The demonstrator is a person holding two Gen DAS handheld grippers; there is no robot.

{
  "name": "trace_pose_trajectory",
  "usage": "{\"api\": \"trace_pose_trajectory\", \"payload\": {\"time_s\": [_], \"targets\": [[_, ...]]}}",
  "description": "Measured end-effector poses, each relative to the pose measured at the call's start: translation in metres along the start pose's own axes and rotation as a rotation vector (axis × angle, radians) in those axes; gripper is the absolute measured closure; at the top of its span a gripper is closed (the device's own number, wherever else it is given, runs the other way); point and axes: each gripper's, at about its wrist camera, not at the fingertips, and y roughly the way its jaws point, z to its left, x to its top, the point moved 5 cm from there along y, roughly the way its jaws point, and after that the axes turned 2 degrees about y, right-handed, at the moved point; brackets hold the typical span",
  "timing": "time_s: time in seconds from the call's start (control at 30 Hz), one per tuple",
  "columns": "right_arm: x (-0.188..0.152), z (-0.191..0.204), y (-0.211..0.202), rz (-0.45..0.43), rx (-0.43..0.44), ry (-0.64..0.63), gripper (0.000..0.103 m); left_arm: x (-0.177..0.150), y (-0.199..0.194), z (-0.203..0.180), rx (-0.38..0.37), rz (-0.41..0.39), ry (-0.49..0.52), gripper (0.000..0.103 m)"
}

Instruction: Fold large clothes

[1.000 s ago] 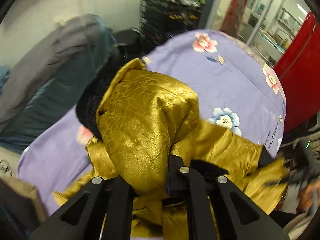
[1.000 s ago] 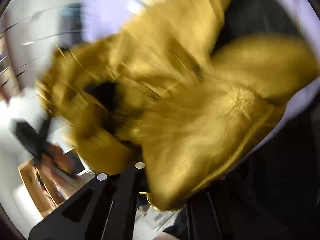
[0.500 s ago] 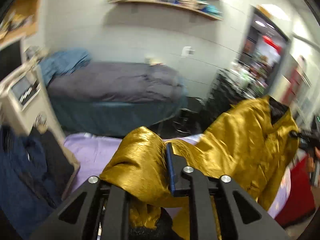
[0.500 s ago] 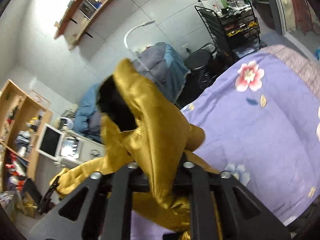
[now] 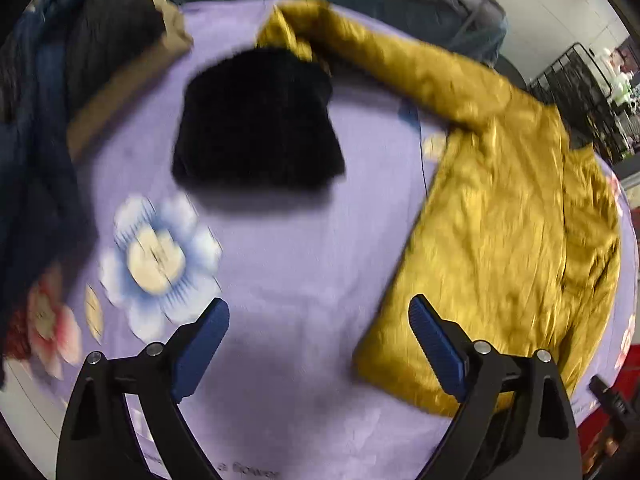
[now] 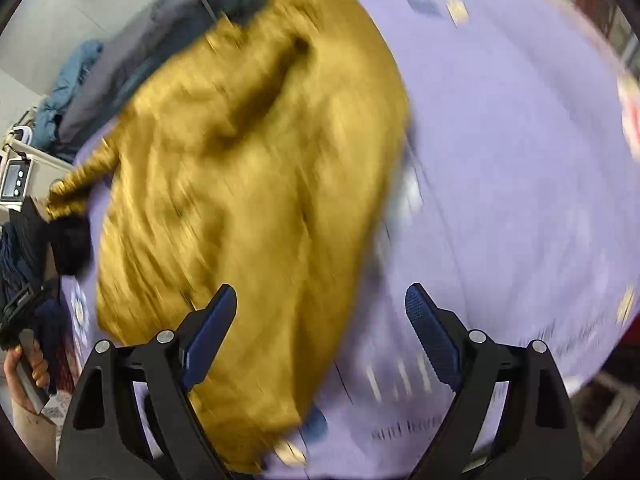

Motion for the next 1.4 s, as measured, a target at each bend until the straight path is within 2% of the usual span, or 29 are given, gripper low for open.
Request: {"api": "trace_pose_trajectory", "payload": {"time_s": [0.07, 0.13, 0.2, 0.27, 0.33, 0.4, 0.43, 0.47, 0.5, 0.53, 0.57, 0.67, 0.77, 0.87, 0.93, 1.0, 1.03, 1.07, 1.1, 1.13, 1.17, 1.23, 1.3, 1.33, 1.4], "targets": [[-0.042, -0.035, 0.011, 0.105, 0.073, 0.071, 0.017, -0.024, 0.022, -0.012, -0.010, 0.056, 0.015, 0.014], [-0.077, -0.052, 0.026, 0.181, 0.213, 0.166, 0.017, -0.029, 0.037, -0.017, -0.035, 0.080, 0.039, 0.014], [-0.054, -0.051, 0.007, 0.226, 0.284, 0.186, 0.017, -0.029, 0.052, -0.028, -0.032, 0.109, 0.056, 0.014], [-0.067, -0.050, 0.039, 0.278, 0.275, 0.196, 0.017, -0.033, 0.063, -0.038, -0.043, 0.129, 0.066, 0.014], [-0.068, -0.050, 0.053, 0.259, 0.326, 0.269, 0.019, -0.030, 0.067, -0.052, -0.026, 0.118, 0.089, 0.014], [-0.067, -0.040, 0.055, 0.281, 0.364, 0.310, 0.031, -0.026, 0.066, -0.064, -0.025, 0.107, 0.106, 0.014], [-0.070, -0.028, 0.072, 0.299, 0.384, 0.293, 0.033, -0.025, 0.064, -0.067, -0.026, 0.102, 0.111, 0.014], [-0.070, -0.020, 0.069, 0.298, 0.376, 0.272, 0.041, -0.024, 0.062, -0.071, -0.027, 0.096, 0.119, 0.014], [-0.056, -0.023, 0.047, 0.303, 0.352, 0.246, 0.061, -0.024, 0.059, -0.075, -0.023, 0.093, 0.132, 0.014], [-0.066, -0.015, 0.066, 0.334, 0.314, 0.205, 0.077, -0.024, 0.056, -0.077, -0.017, 0.091, 0.139, 0.014], [-0.063, -0.014, 0.057, 0.341, 0.316, 0.198, 0.097, -0.024, 0.052, -0.079, -0.014, 0.086, 0.147, 0.014], [-0.052, -0.024, 0.035, 0.196, 0.296, 0.215, 0.098, -0.020, 0.033, -0.088, -0.017, 0.049, 0.158, 0.013], [-0.018, -0.058, 0.008, 0.033, 0.232, 0.230, 0.102, -0.016, 0.019, -0.087, -0.020, 0.027, 0.155, 0.013], [0.026, -0.101, -0.031, -0.146, 0.101, 0.209, 0.102, -0.020, 0.016, -0.082, -0.002, 0.025, 0.158, 0.013], [0.051, -0.120, -0.059, -0.211, 0.078, 0.224, 0.102, -0.019, 0.013, -0.078, 0.000, 0.016, 0.142, 0.013], [0.087, -0.113, -0.079, -0.220, 0.088, 0.233, 0.102, -0.017, 0.014, -0.066, -0.008, 0.008, 0.121, 0.013], [0.104, -0.128, -0.081, -0.202, 0.085, 0.250, 0.100, -0.018, 0.013, -0.063, -0.016, 0.003, 0.103, 0.013], [0.111, -0.135, -0.078, -0.174, 0.074, 0.273, 0.088, -0.018, 0.012, -0.062, -0.023, -0.001, 0.087, 0.013], [0.112, -0.138, -0.079, -0.152, 0.068, 0.283, 0.049, -0.020, 0.019, -0.063, -0.026, -0.004, 0.078, 0.013], [0.107, -0.122, -0.058, -0.132, 0.074, 0.284, 0.027, -0.021, 0.016, -0.062, -0.028, -0.008, 0.066, 0.013], [0.097, -0.106, -0.045, -0.113, 0.111, 0.274, 0.018, -0.022, 0.012, -0.061, -0.028, -0.011, 0.061, 0.013], [0.070, -0.076, -0.001, -0.024, 0.185, 0.246, 0.018, -0.025, 0.005, -0.060, -0.024, -0.013, 0.061, 0.013], [0.023, -0.040, 0.054, 0.134, 0.234, 0.244, 0.018, -0.027, 0.000, -0.060, -0.006, -0.015, 0.070, 0.013], [0.001, -0.026, 0.070, 0.199, 0.255, 0.242, 0.019, -0.027, -0.002, -0.060, -0.002, -0.015, 0.074, 0.013], [-0.017, -0.008, 0.090, 0.285, 0.283, 0.224, 0.022, -0.027, -0.003, -0.062, 0.010, -0.016, 0.083, 0.013]]}}
